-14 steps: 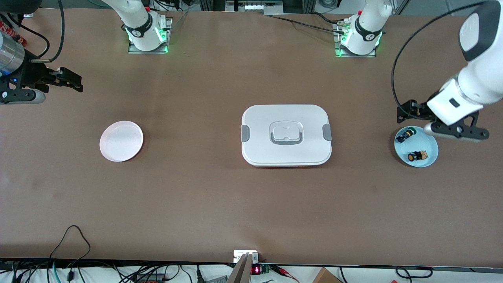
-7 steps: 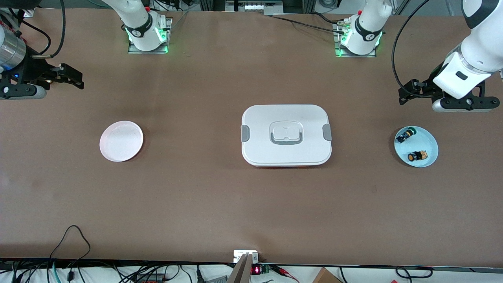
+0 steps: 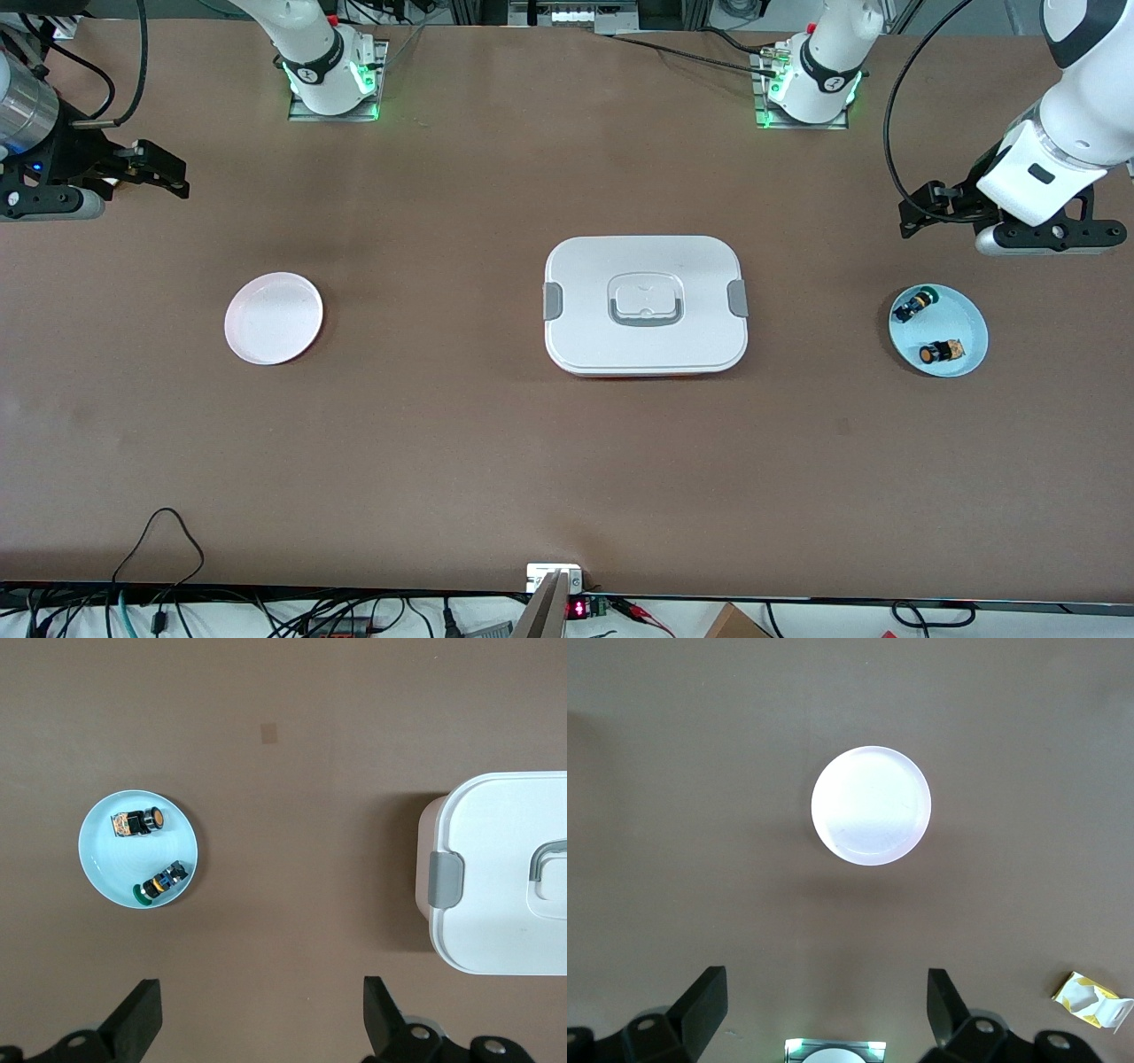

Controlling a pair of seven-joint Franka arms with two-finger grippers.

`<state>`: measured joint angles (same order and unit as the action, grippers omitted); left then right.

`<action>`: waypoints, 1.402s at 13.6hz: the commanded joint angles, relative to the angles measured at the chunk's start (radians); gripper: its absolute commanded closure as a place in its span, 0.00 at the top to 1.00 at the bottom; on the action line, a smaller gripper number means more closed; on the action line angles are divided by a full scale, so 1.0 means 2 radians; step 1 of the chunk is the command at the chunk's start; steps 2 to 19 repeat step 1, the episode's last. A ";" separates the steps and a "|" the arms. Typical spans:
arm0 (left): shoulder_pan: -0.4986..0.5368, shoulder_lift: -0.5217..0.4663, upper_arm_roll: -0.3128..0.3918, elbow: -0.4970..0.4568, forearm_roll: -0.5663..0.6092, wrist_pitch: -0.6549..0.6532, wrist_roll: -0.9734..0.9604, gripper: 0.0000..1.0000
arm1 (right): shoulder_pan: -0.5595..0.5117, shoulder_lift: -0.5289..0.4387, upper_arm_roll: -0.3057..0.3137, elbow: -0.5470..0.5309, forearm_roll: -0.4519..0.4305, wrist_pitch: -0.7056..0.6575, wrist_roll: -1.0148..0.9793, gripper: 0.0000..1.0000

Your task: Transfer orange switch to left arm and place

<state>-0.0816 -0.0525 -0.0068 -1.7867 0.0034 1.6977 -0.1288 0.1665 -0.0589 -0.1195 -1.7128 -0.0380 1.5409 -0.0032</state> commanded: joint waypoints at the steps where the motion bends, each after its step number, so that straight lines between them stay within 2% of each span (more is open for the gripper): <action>1: -0.008 0.002 0.004 0.004 0.001 -0.004 -0.004 1.00 | 0.004 -0.011 -0.001 -0.011 -0.002 0.005 0.001 1.00; 19: -0.008 0.002 0.004 0.004 0.001 -0.004 -0.004 1.00 | 0.004 -0.011 -0.001 -0.011 -0.002 0.005 0.001 1.00</action>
